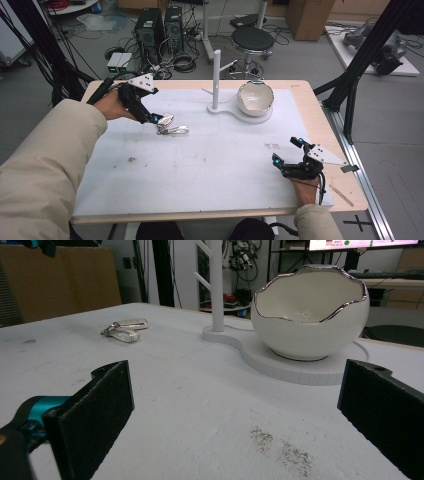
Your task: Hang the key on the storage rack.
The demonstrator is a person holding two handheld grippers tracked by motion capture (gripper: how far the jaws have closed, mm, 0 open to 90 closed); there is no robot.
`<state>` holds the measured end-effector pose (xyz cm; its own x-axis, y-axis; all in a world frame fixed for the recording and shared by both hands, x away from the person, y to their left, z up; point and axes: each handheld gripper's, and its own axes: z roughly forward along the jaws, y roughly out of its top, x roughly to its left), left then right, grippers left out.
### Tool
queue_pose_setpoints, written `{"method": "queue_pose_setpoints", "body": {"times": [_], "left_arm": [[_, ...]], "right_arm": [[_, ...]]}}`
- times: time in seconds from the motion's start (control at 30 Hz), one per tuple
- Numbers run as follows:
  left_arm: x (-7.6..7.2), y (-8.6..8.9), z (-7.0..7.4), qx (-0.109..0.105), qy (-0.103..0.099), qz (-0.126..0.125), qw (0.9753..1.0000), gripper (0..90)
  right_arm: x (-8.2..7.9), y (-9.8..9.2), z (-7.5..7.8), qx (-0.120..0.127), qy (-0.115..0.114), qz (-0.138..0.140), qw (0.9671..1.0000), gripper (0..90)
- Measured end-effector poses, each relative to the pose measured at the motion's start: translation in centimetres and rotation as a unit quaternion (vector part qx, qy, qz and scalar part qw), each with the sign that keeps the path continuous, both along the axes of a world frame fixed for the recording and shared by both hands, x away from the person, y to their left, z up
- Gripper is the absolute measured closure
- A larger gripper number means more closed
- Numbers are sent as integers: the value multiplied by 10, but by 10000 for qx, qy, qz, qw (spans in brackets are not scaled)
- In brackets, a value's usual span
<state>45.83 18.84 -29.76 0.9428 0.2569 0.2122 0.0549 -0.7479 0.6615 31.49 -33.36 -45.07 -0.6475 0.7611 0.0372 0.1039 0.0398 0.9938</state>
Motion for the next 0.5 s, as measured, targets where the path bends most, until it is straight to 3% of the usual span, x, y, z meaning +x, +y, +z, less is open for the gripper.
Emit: {"method": "queue_pose_setpoints", "body": {"times": [0.23,0.37,0.5], "left_arm": [[15,-24,-15,416,199,-275,9986,17],[27,-37,-31,853,423,-329,9949,17],[31,-44,-42,974,533,-339,9932,17]], "right_arm": [[0,0,0,9,37,3,10000,6],[0,0,0,6,84,12,10000,6],[0,1,0,6,84,8,10000,6]]}}
